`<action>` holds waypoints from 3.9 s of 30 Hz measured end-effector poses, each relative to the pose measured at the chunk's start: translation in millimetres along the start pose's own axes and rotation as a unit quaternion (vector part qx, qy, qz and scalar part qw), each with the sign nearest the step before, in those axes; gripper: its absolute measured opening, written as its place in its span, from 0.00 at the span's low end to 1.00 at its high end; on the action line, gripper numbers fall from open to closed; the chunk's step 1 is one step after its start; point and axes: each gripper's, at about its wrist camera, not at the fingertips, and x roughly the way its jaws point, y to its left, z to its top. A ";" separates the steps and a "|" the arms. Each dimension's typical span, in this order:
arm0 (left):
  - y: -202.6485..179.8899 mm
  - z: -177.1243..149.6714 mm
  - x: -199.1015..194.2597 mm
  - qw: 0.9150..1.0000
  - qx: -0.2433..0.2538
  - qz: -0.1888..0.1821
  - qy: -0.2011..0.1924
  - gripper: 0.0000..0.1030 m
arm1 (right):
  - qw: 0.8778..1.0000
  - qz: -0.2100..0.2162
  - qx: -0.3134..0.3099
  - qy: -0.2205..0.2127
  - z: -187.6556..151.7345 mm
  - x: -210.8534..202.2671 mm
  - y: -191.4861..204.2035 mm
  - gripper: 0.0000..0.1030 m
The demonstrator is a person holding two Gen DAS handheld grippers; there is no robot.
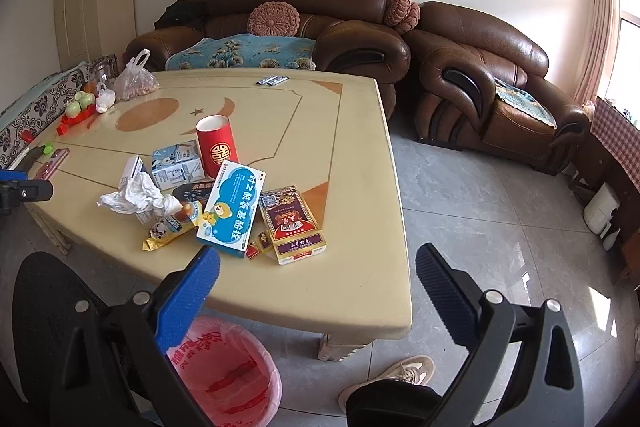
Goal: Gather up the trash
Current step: 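Reach the left tool to the white box while the right tool reaches the purple card box, then grasp the white box with the left tool while the right tool grasps the purple card box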
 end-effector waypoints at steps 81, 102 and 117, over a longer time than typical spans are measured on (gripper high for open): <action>-0.1 85.6 145.9 0.979 -0.111 -0.018 0.169 0.22 | 0.988 0.058 -0.052 0.133 16.5 206.9 8.2 0.63; 22.5 91.6 104.2 0.988 -0.116 -0.012 0.103 0.22 | 0.998 0.010 -0.023 0.050 52.4 158.4 -4.1 0.63; 38.6 84.7 30.3 0.996 -0.084 0.001 0.023 0.22 | 0.999 0.012 -0.036 -0.002 87.4 77.0 34.0 0.63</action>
